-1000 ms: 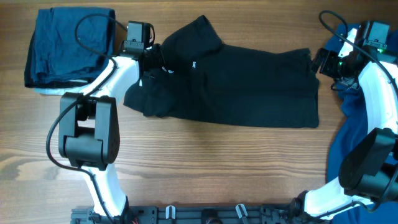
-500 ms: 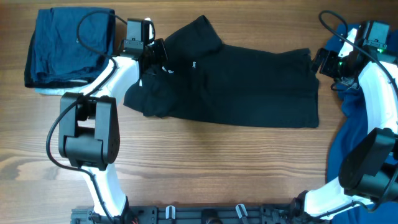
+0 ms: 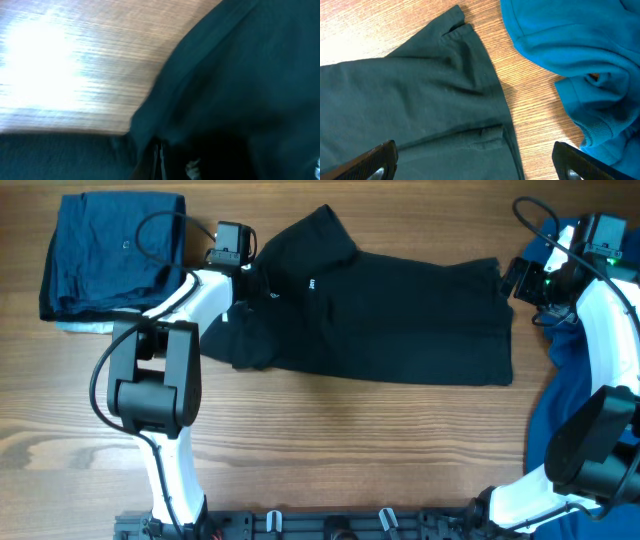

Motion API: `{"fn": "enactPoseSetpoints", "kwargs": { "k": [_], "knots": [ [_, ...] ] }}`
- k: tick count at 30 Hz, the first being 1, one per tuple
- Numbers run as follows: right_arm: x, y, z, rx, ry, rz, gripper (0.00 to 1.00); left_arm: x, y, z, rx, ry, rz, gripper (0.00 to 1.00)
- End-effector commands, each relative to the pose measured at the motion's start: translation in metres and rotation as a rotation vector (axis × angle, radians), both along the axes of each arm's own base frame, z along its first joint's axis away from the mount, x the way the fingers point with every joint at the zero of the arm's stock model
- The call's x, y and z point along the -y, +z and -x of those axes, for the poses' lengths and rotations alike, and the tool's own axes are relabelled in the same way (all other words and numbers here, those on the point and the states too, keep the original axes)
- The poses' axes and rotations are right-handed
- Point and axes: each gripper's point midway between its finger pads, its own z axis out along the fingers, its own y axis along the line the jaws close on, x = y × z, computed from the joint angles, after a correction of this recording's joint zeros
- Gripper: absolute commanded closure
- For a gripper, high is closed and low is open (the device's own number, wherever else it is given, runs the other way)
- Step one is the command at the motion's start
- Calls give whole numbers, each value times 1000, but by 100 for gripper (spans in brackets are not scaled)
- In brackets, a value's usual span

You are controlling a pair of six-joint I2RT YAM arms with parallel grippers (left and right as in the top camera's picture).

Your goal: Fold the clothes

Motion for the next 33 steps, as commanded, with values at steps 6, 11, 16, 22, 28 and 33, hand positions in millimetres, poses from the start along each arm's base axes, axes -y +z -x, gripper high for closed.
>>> {"fn": "enactPoseSetpoints", "kwargs": {
  "k": [6, 11, 16, 22, 28, 33],
  "knots": [
    [0, 10, -5, 32, 20, 10, 0, -47, -24, 70, -266, 220, -177, 96],
    [-1, 10, -5, 33, 21, 10, 0, -44, 17, 61, -180, 220, -152, 96],
    [-1, 10, -5, 33, 21, 10, 0, -26, 164, 24, 196, 201, 7, 91],
    [-1, 10, -5, 33, 21, 10, 0, 6, 255, 12, 456, 74, 205, 90],
    [-1, 10, -5, 33, 21, 10, 0, 9, 234, -2, 444, 5, 167, 96],
    [-1, 10, -5, 33, 21, 10, 0, 14, 222, -14, 449, -2, 175, 96]
  ]
}}
